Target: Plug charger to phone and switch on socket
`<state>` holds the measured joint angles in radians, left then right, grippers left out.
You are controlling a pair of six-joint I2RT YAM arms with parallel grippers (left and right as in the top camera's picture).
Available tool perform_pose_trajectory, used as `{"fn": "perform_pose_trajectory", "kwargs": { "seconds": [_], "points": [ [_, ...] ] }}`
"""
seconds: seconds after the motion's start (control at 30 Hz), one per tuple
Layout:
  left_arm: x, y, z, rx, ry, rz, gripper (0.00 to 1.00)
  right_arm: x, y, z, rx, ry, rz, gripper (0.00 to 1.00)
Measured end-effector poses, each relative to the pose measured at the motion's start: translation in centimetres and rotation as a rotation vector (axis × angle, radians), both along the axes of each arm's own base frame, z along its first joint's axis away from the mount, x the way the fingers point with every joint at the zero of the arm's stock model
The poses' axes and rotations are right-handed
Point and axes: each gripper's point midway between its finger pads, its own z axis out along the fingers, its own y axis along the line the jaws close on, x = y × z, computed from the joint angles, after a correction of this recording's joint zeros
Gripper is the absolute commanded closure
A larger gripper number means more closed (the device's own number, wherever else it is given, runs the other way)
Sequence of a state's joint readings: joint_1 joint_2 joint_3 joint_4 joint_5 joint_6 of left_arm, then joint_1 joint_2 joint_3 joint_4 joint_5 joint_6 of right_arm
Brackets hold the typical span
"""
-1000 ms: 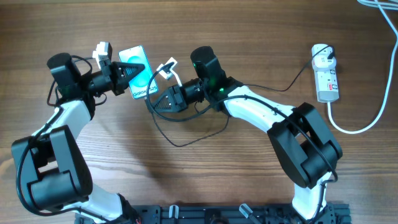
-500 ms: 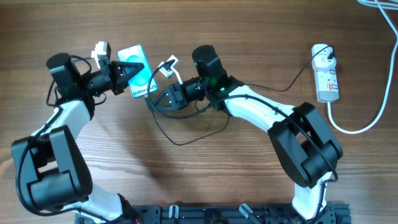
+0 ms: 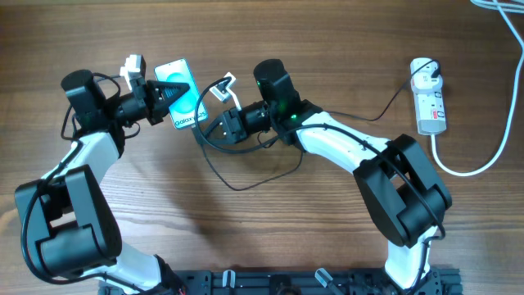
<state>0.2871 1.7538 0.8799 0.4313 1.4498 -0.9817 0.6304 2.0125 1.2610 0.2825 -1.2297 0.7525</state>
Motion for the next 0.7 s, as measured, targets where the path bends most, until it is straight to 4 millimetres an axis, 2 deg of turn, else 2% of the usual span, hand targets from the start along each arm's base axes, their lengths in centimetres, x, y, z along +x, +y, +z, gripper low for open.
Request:
{"fn": "perform_pose_trajectory", "kwargs": {
  "seconds": [0.17, 0.4, 0.7],
  "points": [
    [0.31, 0.24, 0.09, 0.007, -0.004, 0.015, 0.96, 0.39, 0.21, 0.56, 0.008, 0.019, -0.02, 0.96],
    [0.53, 0.36, 0.11, 0.041, -0.073, 0.022, 0.96, 0.86, 0.38, 0.33, -0.012, 0.044, -0.056, 0.96],
    [0.56, 0.27, -0.13, 0.044, -0.061, 0.025, 0.96, 0.98, 0.39, 0.16, -0.013, 0.036, -0.066, 0.96]
  ]
}}
